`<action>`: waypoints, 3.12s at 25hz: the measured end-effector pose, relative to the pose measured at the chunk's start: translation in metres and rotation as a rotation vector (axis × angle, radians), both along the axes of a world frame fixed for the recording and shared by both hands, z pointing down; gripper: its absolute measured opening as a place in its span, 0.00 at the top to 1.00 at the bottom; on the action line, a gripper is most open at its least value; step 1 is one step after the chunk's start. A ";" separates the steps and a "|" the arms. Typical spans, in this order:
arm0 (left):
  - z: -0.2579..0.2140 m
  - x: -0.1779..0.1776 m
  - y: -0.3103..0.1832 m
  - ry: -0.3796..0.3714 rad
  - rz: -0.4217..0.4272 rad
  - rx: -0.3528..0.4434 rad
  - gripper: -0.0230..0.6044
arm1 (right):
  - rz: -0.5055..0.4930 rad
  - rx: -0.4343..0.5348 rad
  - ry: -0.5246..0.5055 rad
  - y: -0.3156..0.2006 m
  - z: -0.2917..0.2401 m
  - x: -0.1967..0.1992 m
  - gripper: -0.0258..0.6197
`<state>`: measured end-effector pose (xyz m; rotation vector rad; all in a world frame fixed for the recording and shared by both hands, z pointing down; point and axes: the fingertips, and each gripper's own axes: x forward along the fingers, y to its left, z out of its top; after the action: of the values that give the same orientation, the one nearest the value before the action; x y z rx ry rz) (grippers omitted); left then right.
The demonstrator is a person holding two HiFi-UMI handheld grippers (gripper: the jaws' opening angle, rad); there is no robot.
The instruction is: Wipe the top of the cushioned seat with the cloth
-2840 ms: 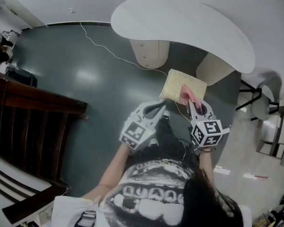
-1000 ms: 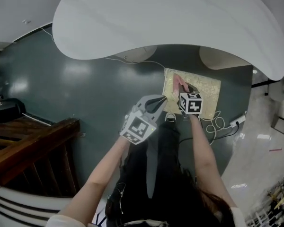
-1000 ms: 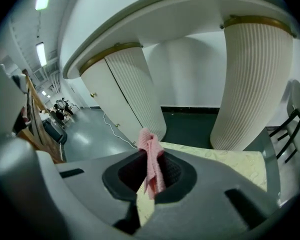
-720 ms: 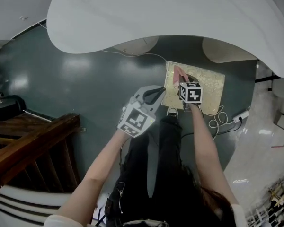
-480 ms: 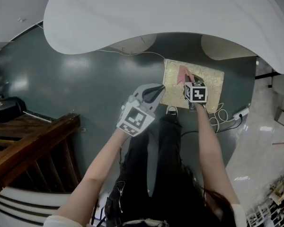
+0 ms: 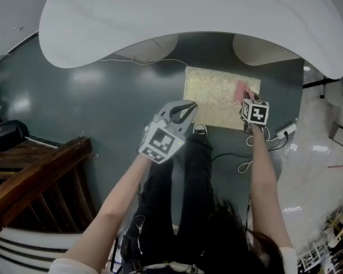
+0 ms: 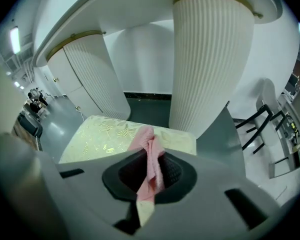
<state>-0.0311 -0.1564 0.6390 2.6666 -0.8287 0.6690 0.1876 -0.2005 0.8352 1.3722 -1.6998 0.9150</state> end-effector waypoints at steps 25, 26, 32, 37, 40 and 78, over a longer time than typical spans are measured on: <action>-0.008 -0.028 -0.008 -0.030 -0.087 -0.011 0.95 | -0.142 0.083 -0.152 0.005 -0.041 -0.090 0.94; -0.008 -0.034 -0.010 -0.031 -0.098 -0.010 0.95 | -0.151 0.079 -0.171 0.006 -0.041 -0.108 0.94; -0.004 -0.066 -0.016 -0.040 -0.136 -0.017 0.95 | -0.205 0.035 -0.274 0.018 -0.027 -0.208 0.94; 0.000 -0.086 -0.014 -0.043 -0.156 -0.021 0.95 | -0.256 -0.008 -0.277 0.030 -0.010 -0.247 0.94; 0.002 -0.093 -0.012 -0.042 -0.163 -0.025 0.95 | -0.239 -0.027 -0.263 0.033 -0.002 -0.243 0.94; 0.016 0.061 0.037 -0.051 -0.003 -0.059 0.95 | 0.027 -0.036 -0.043 0.079 -0.002 0.070 0.94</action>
<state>0.0297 -0.1190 0.6549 2.6057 -0.8128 0.7518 0.2577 -0.1217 0.8327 1.3634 -1.6921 0.9918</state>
